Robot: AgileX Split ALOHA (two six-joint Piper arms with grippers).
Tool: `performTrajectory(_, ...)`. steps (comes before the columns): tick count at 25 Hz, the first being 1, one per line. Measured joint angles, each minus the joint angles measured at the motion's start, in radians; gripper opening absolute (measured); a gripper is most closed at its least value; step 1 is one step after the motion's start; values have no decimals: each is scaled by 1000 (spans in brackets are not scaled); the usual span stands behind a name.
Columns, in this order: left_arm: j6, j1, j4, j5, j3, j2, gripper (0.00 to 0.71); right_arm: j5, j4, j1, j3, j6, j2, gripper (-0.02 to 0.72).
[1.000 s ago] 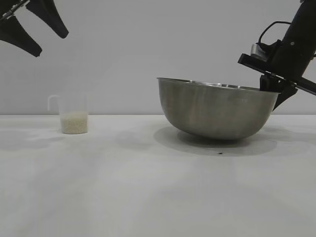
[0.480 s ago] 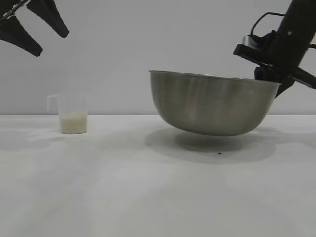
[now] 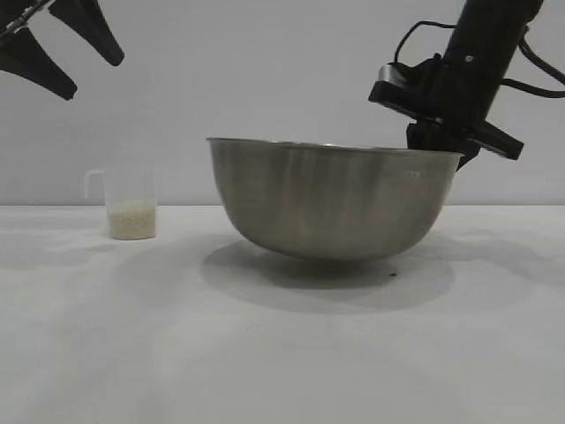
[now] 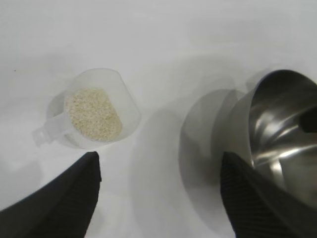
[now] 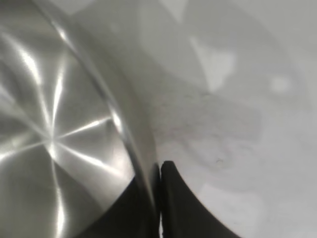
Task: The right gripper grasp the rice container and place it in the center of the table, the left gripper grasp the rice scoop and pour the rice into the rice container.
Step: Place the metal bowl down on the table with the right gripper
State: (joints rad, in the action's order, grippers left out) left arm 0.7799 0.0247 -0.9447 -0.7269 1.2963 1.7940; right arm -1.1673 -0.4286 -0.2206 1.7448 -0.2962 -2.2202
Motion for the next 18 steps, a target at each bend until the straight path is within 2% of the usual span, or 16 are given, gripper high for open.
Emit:
performTrajectory(6,0,0,-2,1,0,0,451,16,15,-42,0,-2,0,0)
performTrajectory(18,-3,0,-4,1,0,0,451,66,19,-44,0,-4,0,0)
